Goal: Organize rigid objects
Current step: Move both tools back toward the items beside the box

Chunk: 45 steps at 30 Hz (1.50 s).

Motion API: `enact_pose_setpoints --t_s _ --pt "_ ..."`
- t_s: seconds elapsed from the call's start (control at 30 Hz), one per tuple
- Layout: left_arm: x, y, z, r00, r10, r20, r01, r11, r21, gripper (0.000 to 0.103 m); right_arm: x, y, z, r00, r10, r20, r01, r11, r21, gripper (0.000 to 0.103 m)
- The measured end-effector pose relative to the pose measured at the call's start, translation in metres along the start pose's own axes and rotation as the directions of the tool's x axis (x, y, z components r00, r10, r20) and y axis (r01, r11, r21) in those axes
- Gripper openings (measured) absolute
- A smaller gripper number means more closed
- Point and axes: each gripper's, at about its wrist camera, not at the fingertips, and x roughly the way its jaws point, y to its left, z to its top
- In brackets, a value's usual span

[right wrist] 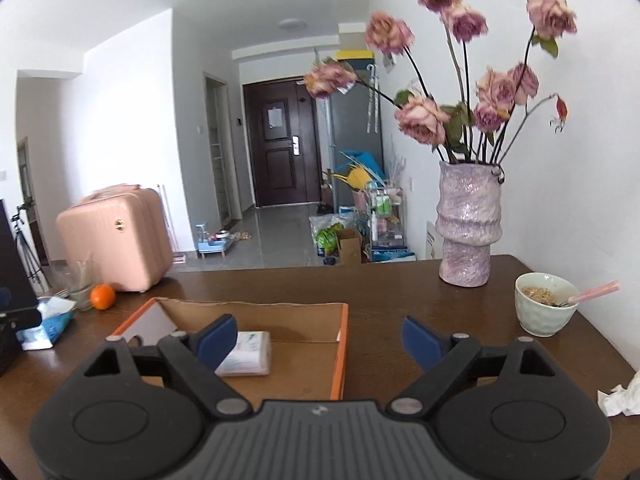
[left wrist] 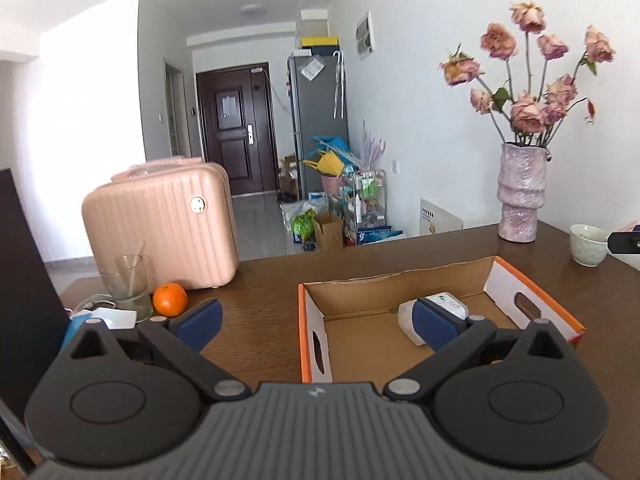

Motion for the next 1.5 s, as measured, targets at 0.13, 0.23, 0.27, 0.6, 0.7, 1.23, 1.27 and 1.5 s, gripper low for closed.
enact_pose_setpoints --t_s 0.13,0.23,0.27,0.6,0.7,1.23,1.27,1.5 --pt "-0.03 -0.003 -0.009 1.0 0.0 0.016 0.0 1.0 0.009 0.103 -0.033 0.01 -0.01 1.0 0.017 0.019 -0.016 0.999 -0.035 0.093" --pt "-0.05 -0.005 -0.02 1.0 0.01 0.022 -0.01 1.0 0.018 0.103 -0.055 0.016 -0.02 0.999 0.036 0.029 -0.035 0.998 -0.048 0.094" --pt "-0.056 -0.006 -0.024 1.0 0.008 0.021 -0.008 1.0 0.021 0.103 -0.062 0.018 -0.024 0.999 0.041 0.032 -0.039 0.998 -0.047 0.095" --pt "-0.118 -0.003 -0.073 0.999 0.02 0.04 -0.02 1.0 -0.001 0.103 -0.116 0.033 -0.07 0.996 0.076 0.054 -0.074 0.996 -0.049 0.096" --pt "-0.134 -0.001 -0.087 0.999 0.027 0.023 -0.026 0.999 -0.036 0.103 -0.133 0.036 -0.086 0.995 0.08 0.059 -0.078 0.996 -0.038 0.096" --pt "-0.21 -0.024 -0.157 0.998 0.031 0.052 -0.031 0.999 -0.01 0.103 -0.204 0.057 -0.174 0.992 0.106 0.075 -0.107 0.994 0.011 0.103" --pt "-0.208 -0.027 -0.159 0.998 0.037 0.041 -0.037 0.999 0.004 0.103 -0.202 0.058 -0.178 0.992 0.108 0.063 -0.109 0.994 0.006 0.103" --pt "-0.179 -0.037 -0.168 0.999 0.019 -0.03 -0.019 1.0 0.013 0.103 -0.187 0.065 -0.191 0.999 0.046 0.013 -0.046 0.999 -0.023 0.103"
